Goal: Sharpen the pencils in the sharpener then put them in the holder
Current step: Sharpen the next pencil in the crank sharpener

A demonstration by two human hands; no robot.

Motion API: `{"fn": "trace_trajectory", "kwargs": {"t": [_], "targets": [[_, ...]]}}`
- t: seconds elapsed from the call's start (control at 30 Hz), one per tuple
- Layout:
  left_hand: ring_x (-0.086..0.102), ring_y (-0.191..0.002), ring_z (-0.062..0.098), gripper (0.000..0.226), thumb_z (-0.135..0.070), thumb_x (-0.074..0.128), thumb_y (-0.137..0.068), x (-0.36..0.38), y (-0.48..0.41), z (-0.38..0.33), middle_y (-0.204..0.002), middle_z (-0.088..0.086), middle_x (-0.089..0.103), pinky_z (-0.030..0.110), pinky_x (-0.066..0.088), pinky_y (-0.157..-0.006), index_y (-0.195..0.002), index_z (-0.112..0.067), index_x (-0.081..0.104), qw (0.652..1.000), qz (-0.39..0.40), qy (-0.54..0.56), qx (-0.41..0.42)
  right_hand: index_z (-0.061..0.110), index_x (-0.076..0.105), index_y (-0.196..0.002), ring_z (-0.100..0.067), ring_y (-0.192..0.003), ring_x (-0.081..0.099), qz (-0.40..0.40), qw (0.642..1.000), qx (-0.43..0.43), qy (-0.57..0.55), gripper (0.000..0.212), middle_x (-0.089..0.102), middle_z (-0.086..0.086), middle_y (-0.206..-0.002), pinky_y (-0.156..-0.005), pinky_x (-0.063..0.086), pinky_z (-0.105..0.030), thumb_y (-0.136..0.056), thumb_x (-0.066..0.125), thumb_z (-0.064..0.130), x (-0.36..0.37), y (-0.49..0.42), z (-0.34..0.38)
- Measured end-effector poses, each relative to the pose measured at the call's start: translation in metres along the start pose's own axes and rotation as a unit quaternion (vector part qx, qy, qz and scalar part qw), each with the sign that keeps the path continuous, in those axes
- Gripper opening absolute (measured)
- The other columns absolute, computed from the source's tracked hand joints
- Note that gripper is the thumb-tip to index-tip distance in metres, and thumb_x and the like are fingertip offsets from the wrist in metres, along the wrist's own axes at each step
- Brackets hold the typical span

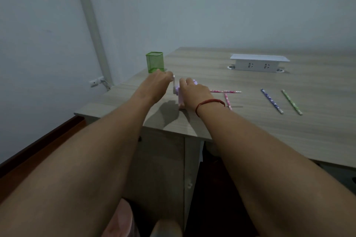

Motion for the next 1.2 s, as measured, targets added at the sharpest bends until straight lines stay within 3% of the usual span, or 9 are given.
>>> {"fn": "trace_trajectory", "kwargs": {"t": [0.1, 0.5, 0.63, 0.7, 0.9, 1.07, 1.2], "targets": [[0.062, -0.094, 0.037, 0.021, 0.004, 0.042, -0.094, -0.003, 0.015, -0.004, -0.102, 0.021, 0.066, 0.044, 0.05, -0.077, -0.103, -0.001, 0.06, 1.0, -0.007, 0.007, 0.001, 0.008, 0.038, -0.139, -0.033, -0.128, 0.048, -0.003, 1.0, 0.002, 0.0, 0.046, 0.043, -0.013, -0.141, -0.097, 0.048, -0.048, -0.099, 0.048, 0.028, -0.001, 0.003, 0.002], [0.063, -0.087, 0.032, 0.018, -0.003, 0.049, -0.095, 0.013, 0.052, -0.014, -0.099, 0.019, 0.067, 0.034, 0.047, -0.071, -0.11, -0.002, 0.058, 1.0, 0.018, 0.022, 0.003, 0.01, 0.037, -0.138, -0.032, -0.122, 0.053, 0.015, 0.999, 0.021, -0.021, 0.051, 0.043, -0.011, -0.141, -0.096, 0.049, -0.048, -0.093, 0.058, 0.022, 0.001, 0.001, 0.001], [0.066, -0.094, 0.025, 0.021, -0.011, 0.057, -0.092, 0.031, 0.065, -0.019, -0.106, 0.014, 0.067, 0.031, 0.053, -0.081, -0.112, -0.007, 0.058, 0.997, 0.071, 0.042, -0.007, 0.014, 0.024, -0.148, -0.034, -0.131, 0.046, 0.012, 1.0, 0.001, -0.019, 0.063, 0.037, -0.012, -0.147, -0.095, 0.049, -0.046, -0.094, 0.056, 0.021, 0.003, 0.001, 0.0], [0.065, -0.095, 0.024, 0.018, -0.014, 0.056, -0.092, 0.037, 0.063, -0.014, -0.107, 0.011, 0.067, 0.033, 0.052, -0.083, -0.109, -0.011, 0.061, 0.993, 0.096, 0.055, -0.035, 0.016, 0.028, -0.146, -0.033, -0.135, 0.041, 0.013, 1.0, -0.003, -0.022, 0.063, 0.037, -0.011, -0.147, -0.097, 0.048, -0.046, -0.092, 0.059, 0.026, 0.004, 0.0, 0.0], [0.062, -0.09, 0.025, 0.02, -0.016, 0.05, -0.095, 0.054, 0.047, -0.003, -0.103, 0.012, 0.067, 0.034, 0.048, -0.082, -0.106, -0.011, 0.066, 0.973, 0.181, 0.089, -0.108, 0.02, 0.026, -0.148, -0.048, -0.145, 0.011, 0.024, 0.998, -0.005, -0.062, 0.092, 0.024, -0.003, -0.157, -0.114, 0.021, -0.061, -0.076, 0.077, 0.045, 0.013, -0.003, 0.0], [0.061, -0.104, 0.027, 0.024, -0.014, 0.054, -0.092, 0.061, 0.023, 0.005, -0.114, 0.012, 0.064, 0.041, 0.048, -0.096, -0.115, -0.011, 0.061, 0.968, 0.212, 0.063, -0.119, 0.021, 0.038, -0.139, -0.039, -0.137, 0.032, -0.003, 0.997, -0.017, -0.07, 0.07, 0.039, -0.003, -0.147, -0.11, 0.031, -0.058, -0.081, 0.073, 0.033, 0.014, -0.004, -0.004], [0.061, -0.101, 0.035, 0.021, -0.006, 0.049, -0.093, 0.058, 0.003, 0.011, -0.113, 0.019, 0.064, 0.043, 0.049, -0.09, -0.11, -0.005, 0.061, 0.978, 0.182, 0.053, -0.091, 0.021, 0.039, -0.138, -0.034, -0.13, 0.042, -0.009, 0.998, -0.02, -0.061, 0.071, 0.042, -0.003, -0.143, -0.106, 0.037, -0.052, -0.078, 0.075, 0.036, 0.014, -0.007, -0.005]]}}
Point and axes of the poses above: each hand's wrist, its own y-axis away from the middle knuckle, its own x-axis out of the palm, z = x × y, the point moved 7 cm from there along -y, towards the middle knuckle
